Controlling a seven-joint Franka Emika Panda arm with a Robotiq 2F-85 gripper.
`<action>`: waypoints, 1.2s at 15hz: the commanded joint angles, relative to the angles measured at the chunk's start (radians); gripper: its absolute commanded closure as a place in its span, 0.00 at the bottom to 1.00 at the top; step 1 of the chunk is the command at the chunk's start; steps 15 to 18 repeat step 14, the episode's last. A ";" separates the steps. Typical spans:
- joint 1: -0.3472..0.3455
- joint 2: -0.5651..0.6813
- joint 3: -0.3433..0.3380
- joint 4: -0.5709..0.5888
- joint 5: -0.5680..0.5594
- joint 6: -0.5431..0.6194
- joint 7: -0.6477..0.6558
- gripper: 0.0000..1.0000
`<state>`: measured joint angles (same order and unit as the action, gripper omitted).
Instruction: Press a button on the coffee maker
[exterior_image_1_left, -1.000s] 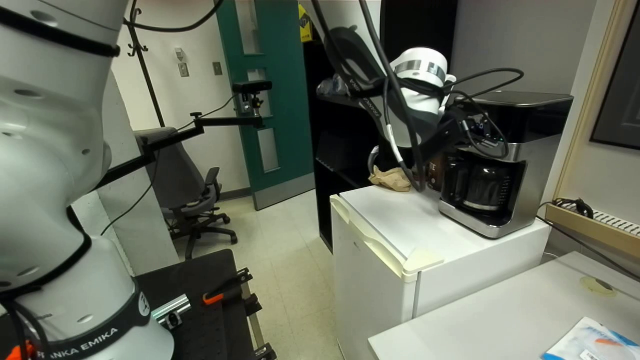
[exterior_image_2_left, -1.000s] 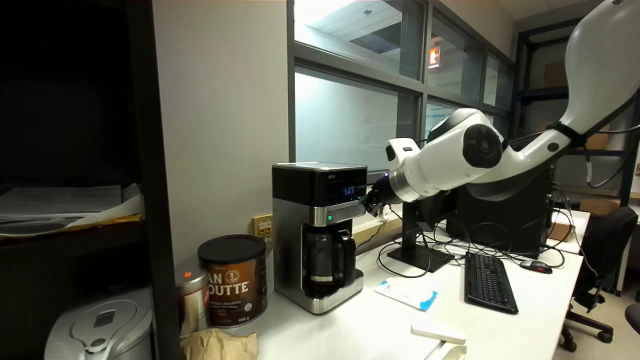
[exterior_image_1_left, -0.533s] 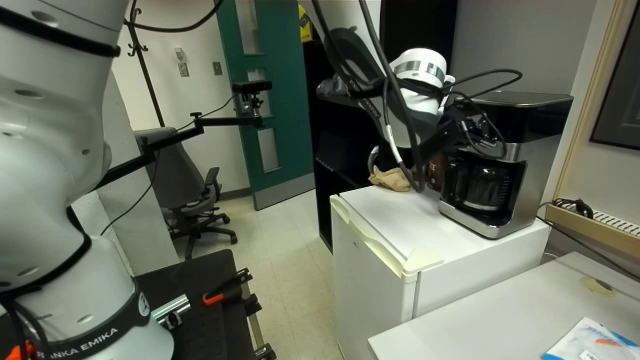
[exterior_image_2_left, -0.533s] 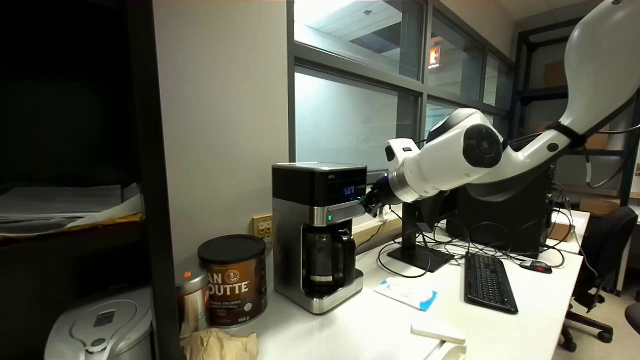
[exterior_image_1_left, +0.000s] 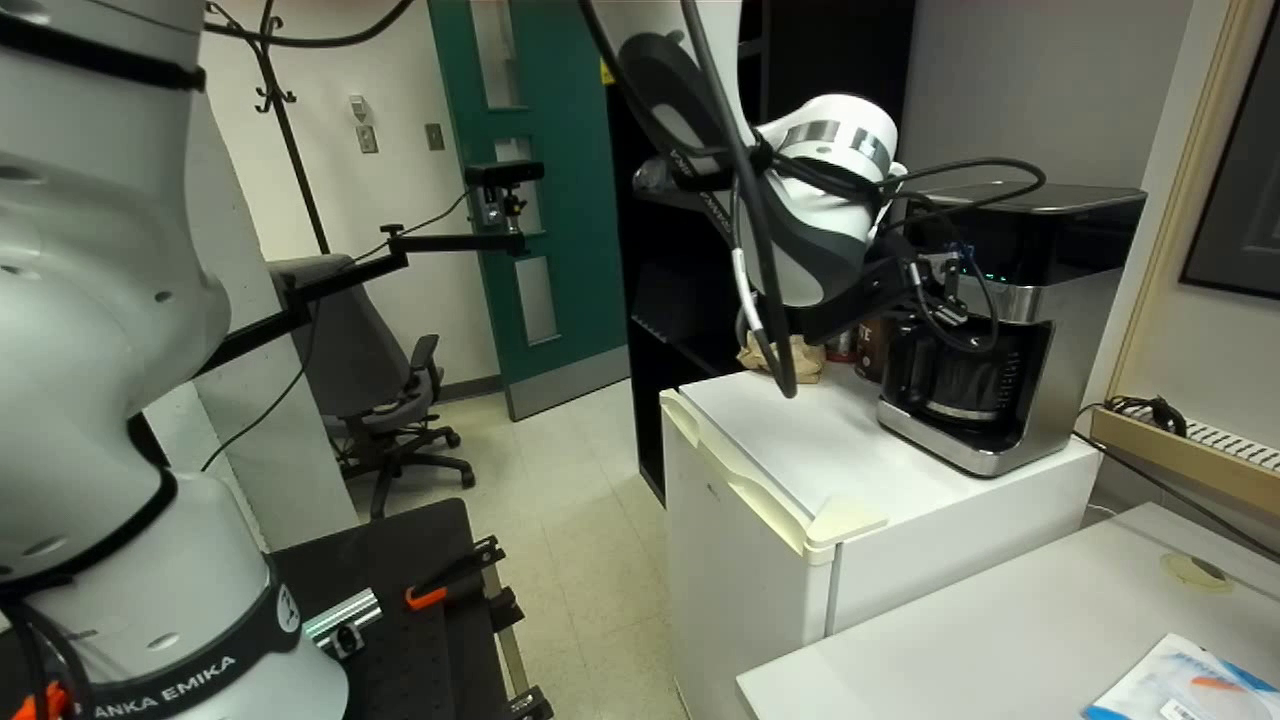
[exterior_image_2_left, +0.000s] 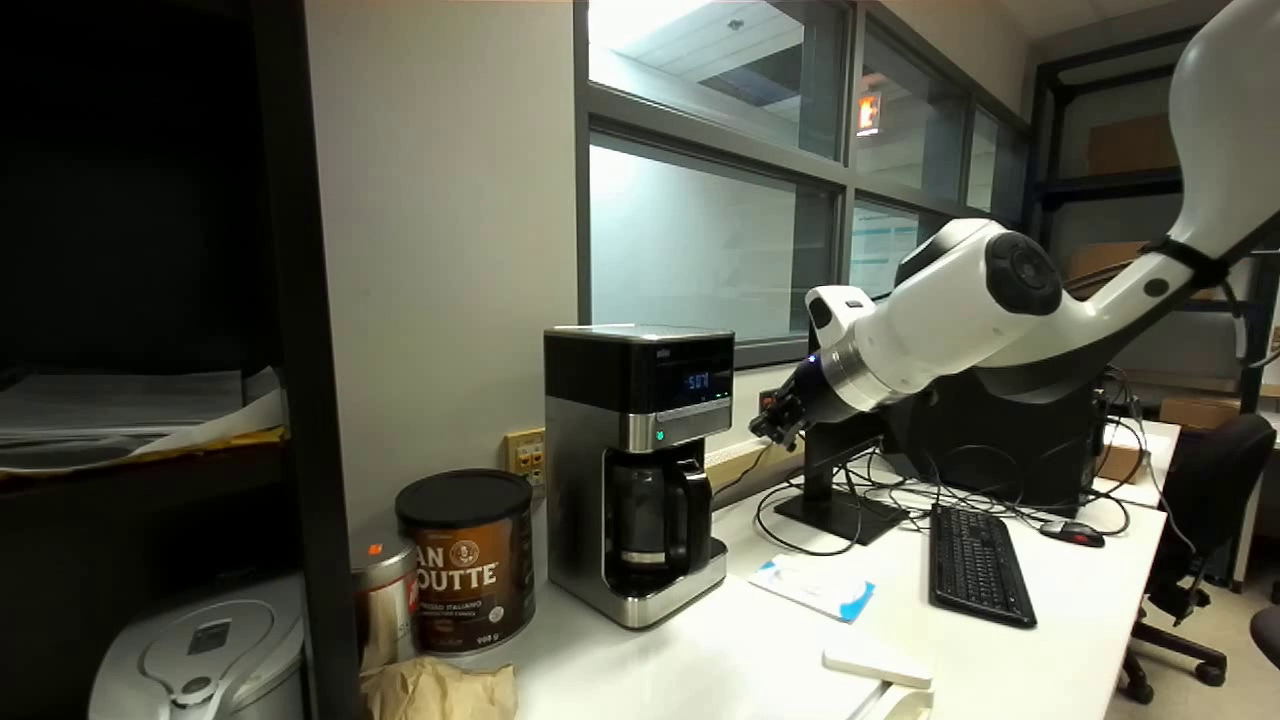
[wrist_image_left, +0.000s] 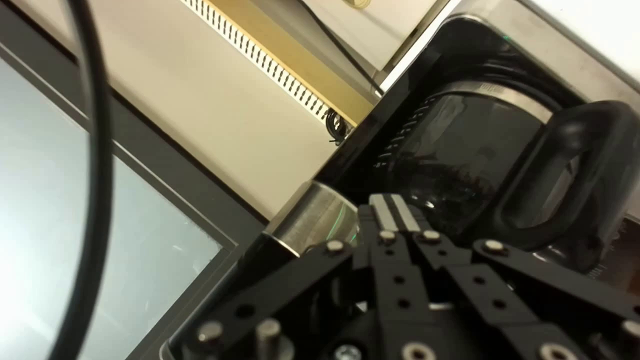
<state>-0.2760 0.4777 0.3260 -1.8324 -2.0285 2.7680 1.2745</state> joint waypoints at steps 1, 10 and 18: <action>-0.033 -0.119 -0.004 -0.142 0.047 0.071 -0.020 1.00; -0.097 -0.317 -0.003 -0.359 -0.004 0.231 0.038 1.00; -0.121 -0.394 0.000 -0.430 -0.052 0.294 0.083 1.00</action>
